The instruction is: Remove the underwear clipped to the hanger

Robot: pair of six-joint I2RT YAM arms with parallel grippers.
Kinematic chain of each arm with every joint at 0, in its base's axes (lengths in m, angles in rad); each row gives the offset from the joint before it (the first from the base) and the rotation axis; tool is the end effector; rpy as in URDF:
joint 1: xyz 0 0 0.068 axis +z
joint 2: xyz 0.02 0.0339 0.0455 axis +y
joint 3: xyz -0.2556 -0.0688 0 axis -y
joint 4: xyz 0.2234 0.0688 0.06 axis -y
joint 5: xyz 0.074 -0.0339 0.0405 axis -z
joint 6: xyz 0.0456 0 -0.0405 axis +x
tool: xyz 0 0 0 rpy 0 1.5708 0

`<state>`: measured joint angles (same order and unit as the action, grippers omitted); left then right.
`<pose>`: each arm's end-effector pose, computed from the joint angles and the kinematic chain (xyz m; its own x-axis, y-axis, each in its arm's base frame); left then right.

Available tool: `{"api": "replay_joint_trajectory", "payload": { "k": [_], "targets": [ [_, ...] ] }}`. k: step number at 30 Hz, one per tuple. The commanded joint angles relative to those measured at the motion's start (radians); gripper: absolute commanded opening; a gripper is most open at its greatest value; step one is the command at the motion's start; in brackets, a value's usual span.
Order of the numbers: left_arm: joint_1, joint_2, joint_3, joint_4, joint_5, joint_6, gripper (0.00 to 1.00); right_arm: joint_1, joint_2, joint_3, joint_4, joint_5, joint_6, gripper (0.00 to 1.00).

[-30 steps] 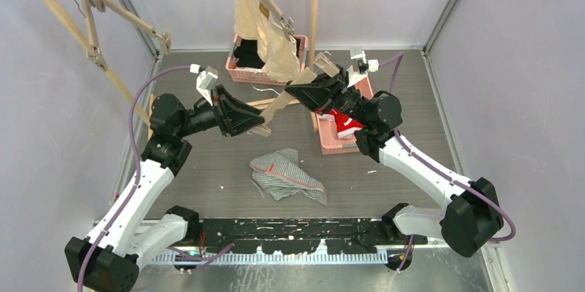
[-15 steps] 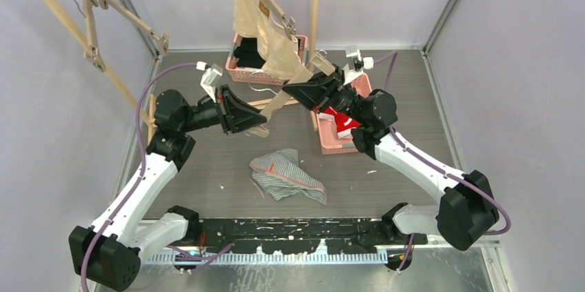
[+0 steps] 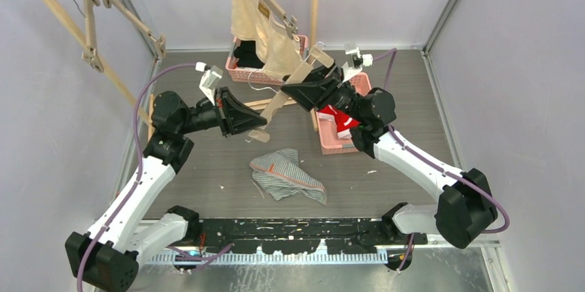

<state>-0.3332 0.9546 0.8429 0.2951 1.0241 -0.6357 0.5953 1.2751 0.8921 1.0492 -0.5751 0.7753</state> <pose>0.1735 -0.1013 0.3746 -0.4335 -0.1766 -0.8837 0.8778 0.1388 -0.4584 0.2042 0.1682 0.3996 -0.2117 0.5660 -0.7968 -0.9471 0.0824 0.3102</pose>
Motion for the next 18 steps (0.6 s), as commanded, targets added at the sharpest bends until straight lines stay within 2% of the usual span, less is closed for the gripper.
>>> {"api": "replay_joint_trajectory", "payload": {
  "k": [1,2,5,9,12,14,18],
  "targets": [
    [-0.006,-0.076,0.084,-0.136,-0.126,0.043,0.0,0.014,-0.028,0.017,0.046,0.002,-0.064,0.59],
    [-0.006,-0.09,0.094,-0.158,-0.129,0.048,0.0,0.014,-0.028,0.018,0.041,-0.009,-0.069,0.67],
    [-0.006,-0.12,0.127,-0.208,-0.124,0.048,0.0,0.017,-0.021,0.02,0.033,-0.029,-0.079,0.79],
    [-0.006,-0.148,0.156,-0.253,-0.112,0.056,0.0,0.026,-0.021,0.013,0.022,-0.043,-0.1,0.82],
    [-0.006,-0.188,0.192,-0.375,-0.151,0.116,0.0,0.037,-0.037,0.012,-0.088,-0.047,-0.169,0.82],
    [-0.007,-0.211,0.252,-0.562,-0.245,0.225,0.0,0.067,-0.064,0.006,-0.232,-0.02,-0.268,0.8],
    [-0.006,-0.233,0.381,-0.959,-0.635,0.401,0.0,0.186,-0.121,0.006,-0.6,0.188,-0.556,0.75]
  ]
}}
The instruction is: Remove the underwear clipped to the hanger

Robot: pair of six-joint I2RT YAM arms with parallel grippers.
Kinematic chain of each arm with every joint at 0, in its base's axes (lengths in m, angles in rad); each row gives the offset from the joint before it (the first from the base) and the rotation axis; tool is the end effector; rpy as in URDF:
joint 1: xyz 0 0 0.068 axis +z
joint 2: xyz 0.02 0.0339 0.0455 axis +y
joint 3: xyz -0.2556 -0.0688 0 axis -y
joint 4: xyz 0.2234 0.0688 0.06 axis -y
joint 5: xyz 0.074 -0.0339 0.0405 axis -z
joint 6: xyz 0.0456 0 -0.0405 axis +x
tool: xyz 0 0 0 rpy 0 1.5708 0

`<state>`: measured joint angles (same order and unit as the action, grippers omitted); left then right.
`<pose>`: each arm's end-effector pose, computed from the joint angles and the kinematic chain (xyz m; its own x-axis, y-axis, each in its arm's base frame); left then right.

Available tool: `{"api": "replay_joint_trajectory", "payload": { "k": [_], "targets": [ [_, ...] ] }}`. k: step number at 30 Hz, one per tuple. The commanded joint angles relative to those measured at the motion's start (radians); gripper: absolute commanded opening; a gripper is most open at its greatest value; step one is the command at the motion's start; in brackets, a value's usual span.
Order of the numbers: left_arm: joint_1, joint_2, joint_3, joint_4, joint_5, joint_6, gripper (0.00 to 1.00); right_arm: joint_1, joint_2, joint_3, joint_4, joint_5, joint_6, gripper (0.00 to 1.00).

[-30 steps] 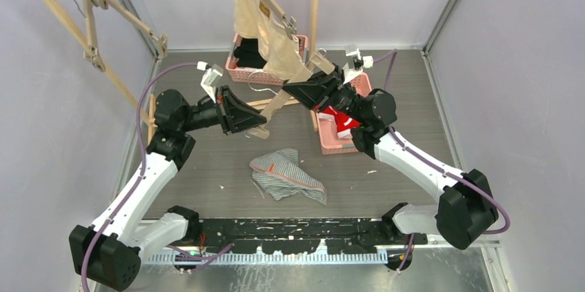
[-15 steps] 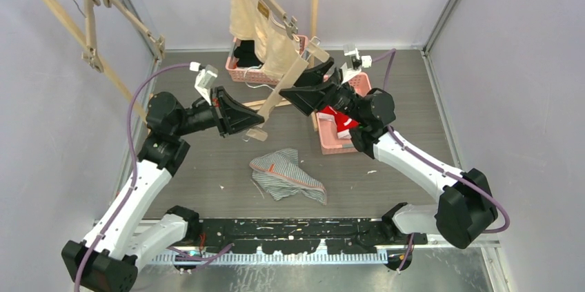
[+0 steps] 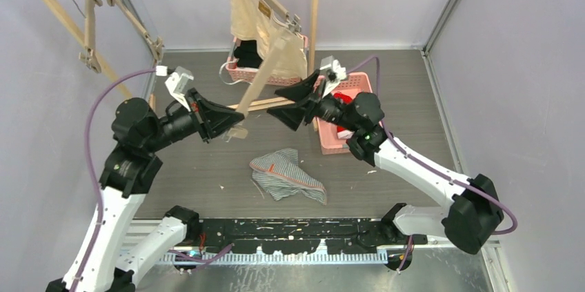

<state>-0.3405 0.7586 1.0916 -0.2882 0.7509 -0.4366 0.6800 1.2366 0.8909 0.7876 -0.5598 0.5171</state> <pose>0.1152 -0.0738 0.4239 -0.3367 -0.2087 -0.9182 0.8213 0.4119 -0.3947 0.1935 0.1877 0.3839 -0.1589 0.4103 -0.8980 -0.9520 0.1774 0.2495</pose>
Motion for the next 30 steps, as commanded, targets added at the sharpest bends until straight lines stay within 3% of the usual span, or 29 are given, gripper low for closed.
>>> {"api": "replay_joint_trajectory", "payload": {
  "k": [1,4,7,15,19,25,27,30],
  "targets": [
    [0.001,-0.039,0.154,-0.443,-0.461,0.219,0.0,0.143,-0.091,0.006,-0.421,0.237,-0.35,0.75],
    [0.001,-0.039,0.207,-0.59,-0.692,0.248,0.0,0.259,-0.096,-0.023,-0.58,0.468,-0.45,0.74],
    [0.001,-0.026,0.246,-0.675,-0.8,0.263,0.0,0.34,-0.082,-0.083,-0.654,0.58,-0.452,0.73],
    [0.001,0.008,0.278,-0.689,-0.868,0.279,0.0,0.485,0.024,-0.228,-0.686,0.74,-0.362,0.72],
    [0.001,0.049,0.294,-0.681,-0.872,0.275,0.0,0.496,0.081,-0.252,-0.656,0.831,-0.362,0.73],
    [0.001,0.085,0.296,-0.634,-0.896,0.265,0.0,0.496,0.159,-0.24,-0.636,0.837,-0.365,0.76],
    [0.001,0.097,0.306,-0.618,-0.891,0.264,0.0,0.497,0.196,-0.231,-0.645,0.842,-0.348,0.72],
    [0.001,0.12,0.323,-0.606,-0.899,0.268,0.0,0.497,0.236,-0.231,-0.648,0.83,-0.302,0.55]
  ]
}}
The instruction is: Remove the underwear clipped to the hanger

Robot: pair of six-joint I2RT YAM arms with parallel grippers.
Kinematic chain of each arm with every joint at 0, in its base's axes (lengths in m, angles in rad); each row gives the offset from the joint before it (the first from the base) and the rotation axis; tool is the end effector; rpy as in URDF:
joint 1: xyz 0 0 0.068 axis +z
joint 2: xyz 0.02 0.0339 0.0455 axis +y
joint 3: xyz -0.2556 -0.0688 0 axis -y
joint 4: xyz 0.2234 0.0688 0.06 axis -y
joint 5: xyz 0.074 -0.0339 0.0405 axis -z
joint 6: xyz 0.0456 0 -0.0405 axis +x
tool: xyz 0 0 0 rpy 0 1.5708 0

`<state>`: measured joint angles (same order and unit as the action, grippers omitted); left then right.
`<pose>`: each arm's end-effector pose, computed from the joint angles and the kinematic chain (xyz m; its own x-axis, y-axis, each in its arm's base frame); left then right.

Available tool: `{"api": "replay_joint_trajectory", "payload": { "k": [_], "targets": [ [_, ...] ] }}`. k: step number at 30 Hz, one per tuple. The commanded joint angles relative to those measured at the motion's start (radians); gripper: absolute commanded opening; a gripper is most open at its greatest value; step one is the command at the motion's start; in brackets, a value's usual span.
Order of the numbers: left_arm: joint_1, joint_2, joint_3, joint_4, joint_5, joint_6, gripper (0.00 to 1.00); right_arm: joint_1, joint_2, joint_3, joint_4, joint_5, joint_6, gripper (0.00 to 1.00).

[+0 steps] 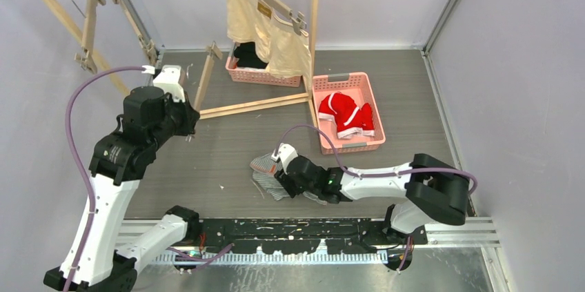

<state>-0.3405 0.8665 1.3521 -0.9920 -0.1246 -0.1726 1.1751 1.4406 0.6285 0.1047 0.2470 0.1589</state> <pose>0.1229 -0.0375 0.4078 -0.4897 -0.0073 -0.8719 0.1470 0.9850 -0.0908 0.1159 0.2484 0.1693 -0.3776 -0.5058 -0.7756 -0.7731 0.6332 -0.0366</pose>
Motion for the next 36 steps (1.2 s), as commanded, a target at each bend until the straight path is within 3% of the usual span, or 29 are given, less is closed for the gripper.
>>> {"api": "replay_joint_trajectory", "payload": {
  "k": [1,2,4,5,6,13,24,31,36],
  "targets": [
    [0.001,0.02,0.071,0.1,-0.024,0.006,0.0,0.001,0.043,0.031,0.035,0.016,0.075,0.49],
    [0.001,0.029,0.08,0.104,-0.024,0.01,0.0,0.001,0.055,0.031,0.032,0.008,0.088,0.41],
    [0.001,0.042,0.098,0.117,-0.022,0.014,0.0,0.001,0.068,0.039,0.017,0.005,0.113,0.12],
    [0.001,0.047,0.107,0.127,-0.02,0.018,0.0,0.001,0.066,0.045,0.006,0.009,0.115,0.03],
    [0.001,0.054,0.114,0.137,-0.021,0.02,0.0,0.002,0.055,0.053,-0.007,0.02,0.112,0.01],
    [0.001,0.149,0.232,0.156,-0.033,0.049,0.0,0.001,-0.122,0.166,-0.121,0.193,0.018,0.01],
    [0.001,0.276,0.417,0.097,-0.046,0.106,0.0,-0.05,-0.486,0.259,-0.055,0.61,-0.197,0.01],
    [0.003,0.285,0.428,0.106,-0.072,0.129,0.0,-0.385,-0.553,0.276,-0.056,0.463,-0.152,0.01],
    [0.003,0.297,0.42,0.124,-0.075,0.128,0.0,-0.597,-0.476,0.275,-0.039,0.28,-0.086,0.01]
  ]
}}
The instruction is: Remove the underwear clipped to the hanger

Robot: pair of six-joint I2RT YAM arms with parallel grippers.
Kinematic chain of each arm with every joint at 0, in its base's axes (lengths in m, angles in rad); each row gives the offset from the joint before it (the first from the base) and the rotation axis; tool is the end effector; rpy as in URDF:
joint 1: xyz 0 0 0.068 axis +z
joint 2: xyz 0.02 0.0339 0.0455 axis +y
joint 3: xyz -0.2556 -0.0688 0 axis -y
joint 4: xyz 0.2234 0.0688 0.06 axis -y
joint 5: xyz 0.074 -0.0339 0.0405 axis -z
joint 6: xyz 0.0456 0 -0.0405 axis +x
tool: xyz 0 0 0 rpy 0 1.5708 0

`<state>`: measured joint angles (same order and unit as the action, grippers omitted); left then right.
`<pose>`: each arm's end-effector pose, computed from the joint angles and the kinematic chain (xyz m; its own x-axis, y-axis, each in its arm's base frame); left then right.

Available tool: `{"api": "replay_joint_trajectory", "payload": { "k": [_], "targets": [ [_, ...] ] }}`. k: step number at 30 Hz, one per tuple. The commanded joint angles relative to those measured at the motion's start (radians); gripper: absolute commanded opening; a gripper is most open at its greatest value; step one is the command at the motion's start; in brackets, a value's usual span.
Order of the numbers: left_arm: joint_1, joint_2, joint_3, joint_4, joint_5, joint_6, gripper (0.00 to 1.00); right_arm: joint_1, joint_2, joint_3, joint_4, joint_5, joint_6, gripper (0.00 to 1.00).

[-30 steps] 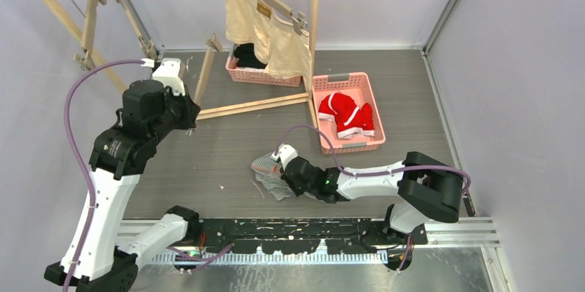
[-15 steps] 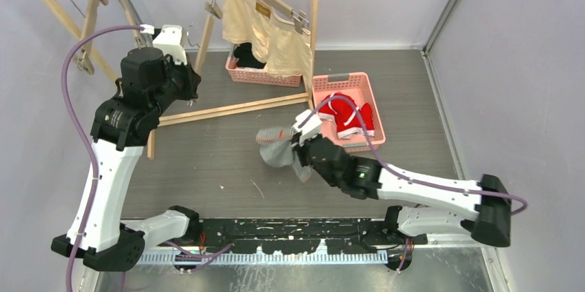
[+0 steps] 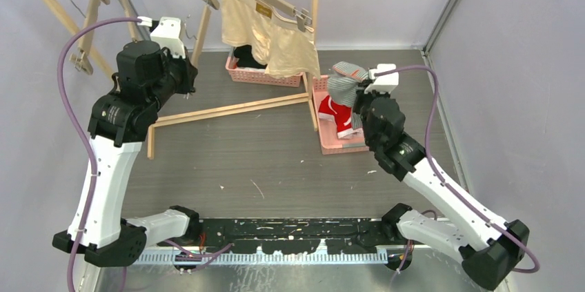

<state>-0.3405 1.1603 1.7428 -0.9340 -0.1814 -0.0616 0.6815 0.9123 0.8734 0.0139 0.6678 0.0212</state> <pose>0.1754 -0.0534 0.4799 -0.3343 0.0542 -0.9409 0.1485 0.9889 0.0042 0.1723 0.1034 0.3642 -0.0197 0.0055 -0.9998 -0.0134 0.9999 0.0057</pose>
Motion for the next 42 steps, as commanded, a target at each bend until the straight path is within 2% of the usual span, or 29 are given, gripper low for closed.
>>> {"api": "replay_joint_trajectory", "payload": {
  "k": [1,15,16,18,19,25,34,42],
  "targets": [
    [0.003,0.006,0.029,0.07,-0.018,0.017,0.0,-0.126,0.074,0.029,0.059,-0.162,0.06,0.01],
    [0.004,0.03,0.053,0.07,-0.019,0.024,0.0,-0.234,0.299,-0.057,0.144,-0.284,0.169,0.01],
    [0.004,0.031,0.055,0.074,-0.018,0.022,0.0,-0.239,0.32,-0.052,0.135,-0.292,0.177,0.08],
    [0.003,0.033,0.053,0.079,-0.017,0.02,0.0,-0.244,0.354,-0.042,0.113,-0.309,0.187,0.45],
    [0.004,0.035,0.055,0.08,-0.017,0.021,0.0,-0.244,0.361,-0.044,0.111,-0.325,0.189,0.47],
    [0.005,0.056,0.056,0.097,-0.021,0.019,0.0,-0.243,0.269,-0.115,0.168,-0.356,0.201,0.52],
    [0.005,0.04,0.044,0.198,-0.033,0.003,0.0,-0.243,0.04,-0.173,0.152,-0.374,0.184,0.49],
    [0.007,0.021,0.06,0.243,-0.096,0.03,0.0,-0.242,0.027,-0.169,0.144,-0.416,0.188,0.44]
  ]
}}
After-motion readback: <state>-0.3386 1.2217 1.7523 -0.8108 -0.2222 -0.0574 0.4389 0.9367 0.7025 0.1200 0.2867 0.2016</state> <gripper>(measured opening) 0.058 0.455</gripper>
